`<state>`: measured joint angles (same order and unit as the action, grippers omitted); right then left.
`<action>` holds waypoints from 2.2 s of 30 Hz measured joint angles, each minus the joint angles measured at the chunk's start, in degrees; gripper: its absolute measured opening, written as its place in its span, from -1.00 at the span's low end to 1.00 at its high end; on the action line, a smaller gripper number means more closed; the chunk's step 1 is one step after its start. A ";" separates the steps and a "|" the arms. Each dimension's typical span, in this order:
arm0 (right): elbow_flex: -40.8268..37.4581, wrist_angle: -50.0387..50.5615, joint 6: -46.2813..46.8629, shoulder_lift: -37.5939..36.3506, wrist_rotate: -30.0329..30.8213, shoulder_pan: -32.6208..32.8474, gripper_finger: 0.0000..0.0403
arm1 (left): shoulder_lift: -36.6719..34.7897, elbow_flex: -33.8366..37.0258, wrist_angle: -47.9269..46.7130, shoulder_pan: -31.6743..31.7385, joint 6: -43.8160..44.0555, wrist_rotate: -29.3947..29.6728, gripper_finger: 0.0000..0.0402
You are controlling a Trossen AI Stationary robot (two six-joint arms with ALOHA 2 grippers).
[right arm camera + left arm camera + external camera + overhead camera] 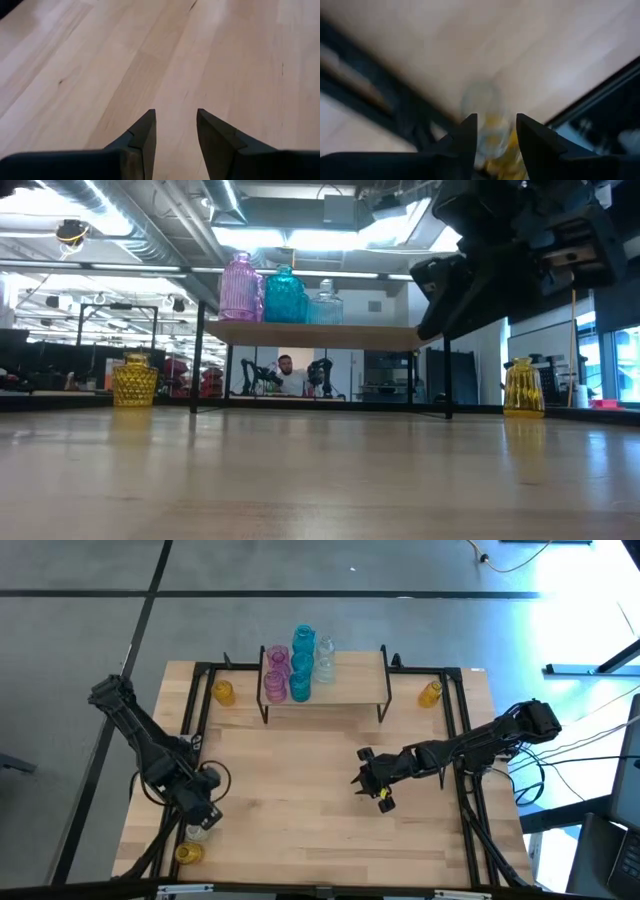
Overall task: Sort vases onto shelf
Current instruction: Put the transparent flower vase on the shelf aligned with the other transparent flower vase
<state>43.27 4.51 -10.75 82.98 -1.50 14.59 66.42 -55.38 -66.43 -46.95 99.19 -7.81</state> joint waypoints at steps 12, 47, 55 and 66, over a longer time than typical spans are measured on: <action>0.00 1.89 3.63 0.00 -0.61 0.03 -0.39 | 3.06 0.05 6.02 -8.21 5.52 0.81 -0.35; 0.00 2.75 4.03 0.04 1.02 0.02 -0.39 | 5.84 8.56 12.20 -13.07 6.80 -0.09 -0.41; 0.00 2.67 4.08 0.04 1.05 0.02 -0.39 | 5.76 8.50 11.66 -8.48 -0.60 2.59 -0.73; 0.00 2.65 3.11 0.91 2.06 0.02 -0.39 | 6.05 1.09 7.04 7.43 -26.48 14.18 -0.83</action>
<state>43.27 7.17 -7.64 83.89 0.56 14.61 72.47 -54.29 -59.38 -39.52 72.71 6.37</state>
